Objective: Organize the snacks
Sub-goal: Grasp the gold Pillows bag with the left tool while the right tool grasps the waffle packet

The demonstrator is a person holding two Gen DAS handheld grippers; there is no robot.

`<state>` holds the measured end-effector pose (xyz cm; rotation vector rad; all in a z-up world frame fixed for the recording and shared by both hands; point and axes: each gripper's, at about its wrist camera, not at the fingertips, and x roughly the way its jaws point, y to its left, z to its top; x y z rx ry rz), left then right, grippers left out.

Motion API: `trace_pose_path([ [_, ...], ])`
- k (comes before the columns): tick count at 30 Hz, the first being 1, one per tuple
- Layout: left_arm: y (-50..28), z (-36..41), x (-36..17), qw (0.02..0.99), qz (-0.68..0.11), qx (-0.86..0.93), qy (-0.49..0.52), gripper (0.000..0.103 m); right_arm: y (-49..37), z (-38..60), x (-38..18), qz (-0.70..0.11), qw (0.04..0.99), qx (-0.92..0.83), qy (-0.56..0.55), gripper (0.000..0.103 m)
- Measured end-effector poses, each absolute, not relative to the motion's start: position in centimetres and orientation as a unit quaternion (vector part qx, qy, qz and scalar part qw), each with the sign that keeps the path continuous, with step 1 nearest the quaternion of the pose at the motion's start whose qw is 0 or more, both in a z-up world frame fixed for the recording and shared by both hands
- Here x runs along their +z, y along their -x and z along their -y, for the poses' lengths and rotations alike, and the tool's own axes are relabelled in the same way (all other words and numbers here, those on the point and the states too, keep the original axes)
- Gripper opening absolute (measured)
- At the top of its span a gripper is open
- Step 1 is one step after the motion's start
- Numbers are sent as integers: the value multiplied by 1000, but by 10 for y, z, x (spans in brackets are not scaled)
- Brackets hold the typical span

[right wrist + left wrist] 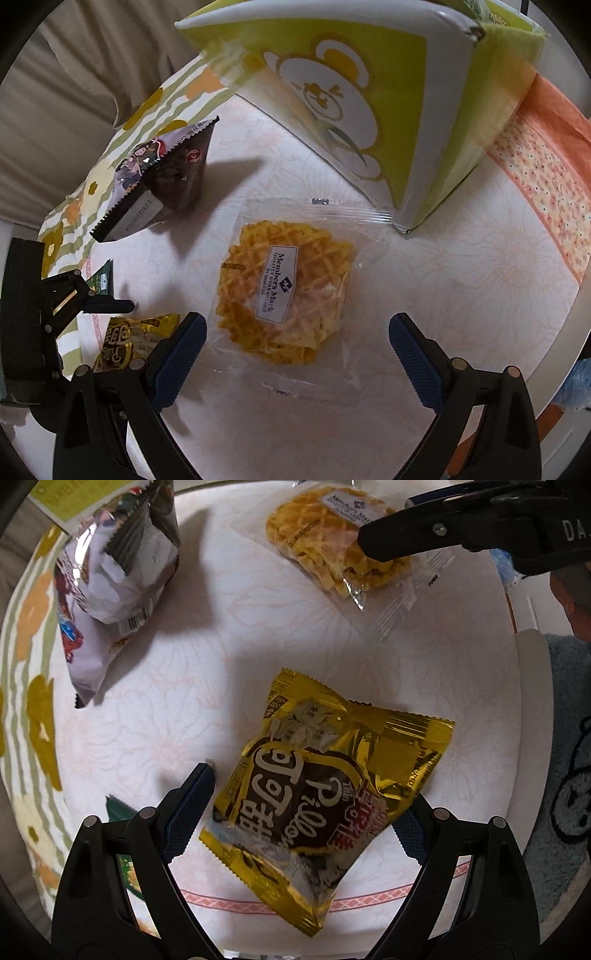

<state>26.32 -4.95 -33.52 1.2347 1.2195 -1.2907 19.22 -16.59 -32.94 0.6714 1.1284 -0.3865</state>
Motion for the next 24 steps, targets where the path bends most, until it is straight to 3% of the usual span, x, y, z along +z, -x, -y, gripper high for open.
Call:
trace_pose_path([
  [11, -270, 31, -321, 509, -532, -510, -445, 63, -213, 154, -338, -532, 782, -177, -272, 99],
  [24, -306, -16, -297, 641, -582, -403, -297, 62, -239, 136, -348, -537, 806, -188, -164, 98],
])
